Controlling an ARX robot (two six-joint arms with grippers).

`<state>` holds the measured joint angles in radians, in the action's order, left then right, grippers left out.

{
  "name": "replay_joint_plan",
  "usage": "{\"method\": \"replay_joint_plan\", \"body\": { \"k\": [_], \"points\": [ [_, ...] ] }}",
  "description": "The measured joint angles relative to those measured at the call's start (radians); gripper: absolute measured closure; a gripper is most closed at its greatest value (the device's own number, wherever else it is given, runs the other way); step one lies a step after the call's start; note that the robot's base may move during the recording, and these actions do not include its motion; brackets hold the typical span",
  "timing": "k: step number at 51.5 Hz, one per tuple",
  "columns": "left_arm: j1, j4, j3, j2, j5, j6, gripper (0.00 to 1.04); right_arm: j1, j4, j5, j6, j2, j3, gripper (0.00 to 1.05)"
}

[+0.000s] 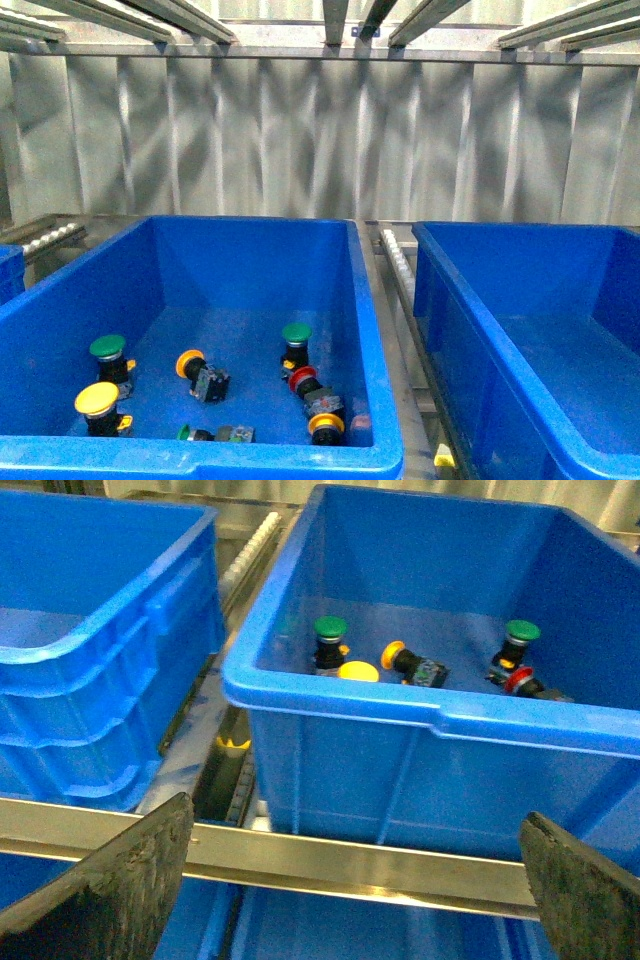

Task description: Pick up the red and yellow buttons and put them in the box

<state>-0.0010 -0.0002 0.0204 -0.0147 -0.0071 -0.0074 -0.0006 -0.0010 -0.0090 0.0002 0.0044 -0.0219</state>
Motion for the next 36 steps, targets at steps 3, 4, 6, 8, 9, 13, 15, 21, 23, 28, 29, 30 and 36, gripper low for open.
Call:
{"method": "replay_joint_plan", "body": {
  "k": [3,4,6,8,9,13,15,21,23,28,29,30,36],
  "points": [
    [0.000,0.000,0.000,0.000,0.002,0.000,0.08,0.000,0.000,0.003,0.000,0.000,0.000,0.07],
    [0.000,0.000,0.000,0.000,0.004,0.000,0.08,0.000,0.000,0.005,0.000,0.000,0.000,0.07],
    [0.000,0.000,0.000,0.000,0.004,0.000,0.08,0.000,0.000,0.006,0.000,0.000,0.000,0.07],
    [0.000,0.000,0.000,0.000,0.005,0.000,0.08,0.000,0.000,0.007,0.000,0.000,0.000,0.07],
    [0.000,0.000,0.000,0.000,0.005,0.000,0.08,0.000,0.000,0.006,0.000,0.000,0.000,0.07],
    [-0.063,-0.104,0.037,-0.058,-0.187,-0.076,0.08,0.000,0.000,0.007,0.000,0.000,0.000,0.07],
    [-0.113,-0.165,0.074,-0.128,-0.319,-0.137,0.08,0.000,0.000,0.008,0.000,0.000,0.000,0.07],
    [-0.139,-0.191,0.219,-0.373,-0.548,-0.276,0.08,0.000,0.000,0.008,0.000,0.000,0.000,0.07],
    [-0.095,-0.176,0.297,-0.455,-0.533,-0.293,0.08,0.000,0.000,0.009,0.000,0.000,0.000,0.07],
    [0.045,-0.125,0.494,-0.640,-0.403,-0.290,0.08,0.000,0.000,0.009,0.000,0.000,0.000,0.07],
    [0.060,-0.122,0.523,-0.667,-0.382,-0.286,0.08,0.000,0.000,0.009,0.000,0.000,0.000,0.07],
    [0.071,-0.117,0.554,-0.695,-0.368,-0.276,0.08,0.000,0.000,0.009,0.000,0.000,0.000,0.07],
    [0.087,-0.164,0.736,-0.869,-0.327,-0.212,0.08,0.000,0.000,0.009,0.000,0.000,0.000,0.07]
  ]
}}
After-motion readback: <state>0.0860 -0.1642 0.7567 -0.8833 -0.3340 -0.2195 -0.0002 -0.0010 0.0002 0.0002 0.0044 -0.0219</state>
